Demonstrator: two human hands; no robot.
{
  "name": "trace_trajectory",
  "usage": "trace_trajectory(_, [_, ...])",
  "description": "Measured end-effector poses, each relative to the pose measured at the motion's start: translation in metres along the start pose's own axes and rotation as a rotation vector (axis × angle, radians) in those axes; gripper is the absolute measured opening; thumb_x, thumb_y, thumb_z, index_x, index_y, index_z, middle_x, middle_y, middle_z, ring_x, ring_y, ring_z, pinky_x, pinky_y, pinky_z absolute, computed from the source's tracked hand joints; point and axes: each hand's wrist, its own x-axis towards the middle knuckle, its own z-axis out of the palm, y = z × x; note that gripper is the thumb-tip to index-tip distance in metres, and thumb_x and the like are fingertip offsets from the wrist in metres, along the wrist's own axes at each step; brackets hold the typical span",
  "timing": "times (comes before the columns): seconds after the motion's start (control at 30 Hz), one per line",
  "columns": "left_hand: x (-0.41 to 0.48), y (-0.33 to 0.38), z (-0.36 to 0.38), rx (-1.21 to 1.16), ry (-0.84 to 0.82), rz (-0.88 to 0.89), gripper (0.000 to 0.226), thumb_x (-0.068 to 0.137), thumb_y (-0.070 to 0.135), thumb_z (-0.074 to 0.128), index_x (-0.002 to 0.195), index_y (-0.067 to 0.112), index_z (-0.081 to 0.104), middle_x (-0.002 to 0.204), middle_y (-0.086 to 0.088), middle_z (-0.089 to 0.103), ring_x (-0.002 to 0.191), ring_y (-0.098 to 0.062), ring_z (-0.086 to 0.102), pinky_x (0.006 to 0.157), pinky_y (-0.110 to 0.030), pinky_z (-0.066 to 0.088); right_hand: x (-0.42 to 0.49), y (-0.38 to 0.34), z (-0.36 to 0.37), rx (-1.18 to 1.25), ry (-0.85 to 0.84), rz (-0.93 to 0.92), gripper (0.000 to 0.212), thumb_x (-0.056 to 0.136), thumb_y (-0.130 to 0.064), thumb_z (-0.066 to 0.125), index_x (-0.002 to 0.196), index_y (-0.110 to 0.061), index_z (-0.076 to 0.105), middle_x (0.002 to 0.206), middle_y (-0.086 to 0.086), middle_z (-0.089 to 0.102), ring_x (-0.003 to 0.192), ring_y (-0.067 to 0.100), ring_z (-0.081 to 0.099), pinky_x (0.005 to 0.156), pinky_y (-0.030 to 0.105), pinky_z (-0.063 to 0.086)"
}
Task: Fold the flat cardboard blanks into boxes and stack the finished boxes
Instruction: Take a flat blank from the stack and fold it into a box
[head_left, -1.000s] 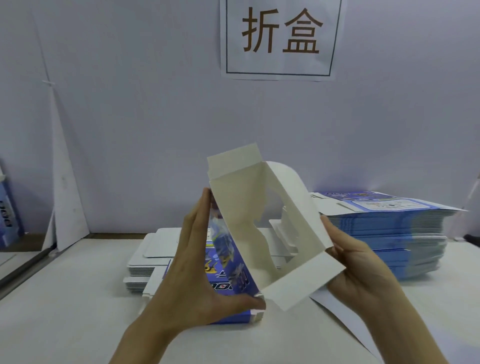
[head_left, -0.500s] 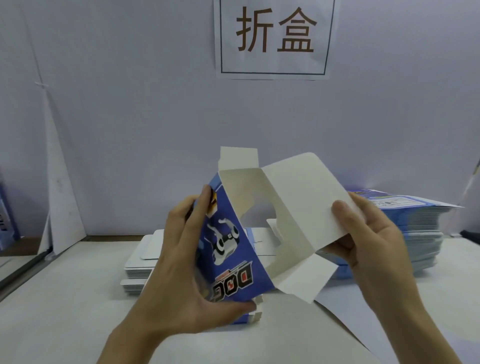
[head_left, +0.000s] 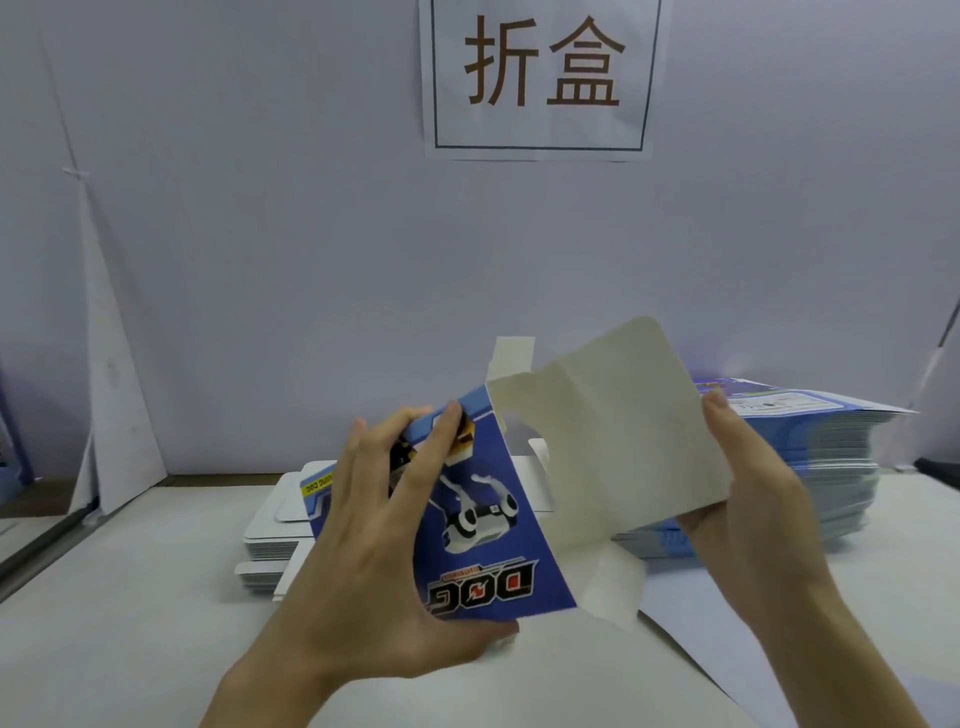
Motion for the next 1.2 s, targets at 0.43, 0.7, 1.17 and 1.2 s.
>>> trace_trajectory(0.43, [-0.001, 0.0, -0.005, -0.005, 0.022, -0.015, 0.12, 0.055, 0.071, 0.073, 0.151, 0.032, 0.013, 0.143, 0.001, 0.027, 0.134, -0.026, 0.034, 0.094, -0.063, 0.046, 0.0, 0.007, 0.003, -0.132, -0.099, 0.156, 0.027, 0.071, -0.038, 0.062, 0.087, -0.025, 0.08, 0.085, 0.0, 0.075, 0.069, 0.007, 0.068, 0.057, 0.02, 0.055])
trace_trajectory(0.7, [-0.001, 0.002, -0.003, 0.002, -0.054, 0.023, 0.114, 0.058, 0.068, 0.072, 0.149, 0.032, 0.015, 0.147, 0.013, 0.018, 0.136, -0.025, 0.03, 0.094, -0.062, 0.046, 0.002, 0.004, 0.001, -0.328, -0.017, 0.014, 0.022, 0.071, -0.05, 0.07, 0.084, -0.035, 0.079, 0.085, -0.007, 0.077, 0.078, 0.006, 0.066, 0.071, 0.017, 0.051])
trace_trajectory(1.17, [-0.005, -0.026, -0.02, -0.211, -0.101, -0.214, 0.121, 0.047, 0.069, 0.079, 0.15, 0.038, 0.024, 0.138, 0.035, 0.042, 0.123, 0.012, 0.044, 0.092, 0.002, 0.032, 0.006, -0.004, -0.011, -0.224, -0.107, 0.042, 0.053, 0.051, -0.063, 0.08, 0.087, -0.023, 0.08, 0.082, 0.0, 0.077, 0.067, 0.011, 0.07, 0.053, 0.024, 0.054])
trace_trajectory(1.2, [-0.008, -0.034, -0.023, -0.21, -0.129, -0.265, 0.115, 0.045, 0.07, 0.077, 0.147, 0.042, 0.03, 0.135, 0.038, 0.043, 0.12, 0.016, 0.044, 0.089, 0.005, 0.03, 0.007, -0.006, -0.014, -0.209, -0.124, 0.064, 0.059, 0.046, -0.066, 0.083, 0.086, -0.024, 0.08, 0.082, 0.0, 0.076, 0.067, 0.012, 0.07, 0.052, 0.026, 0.055])
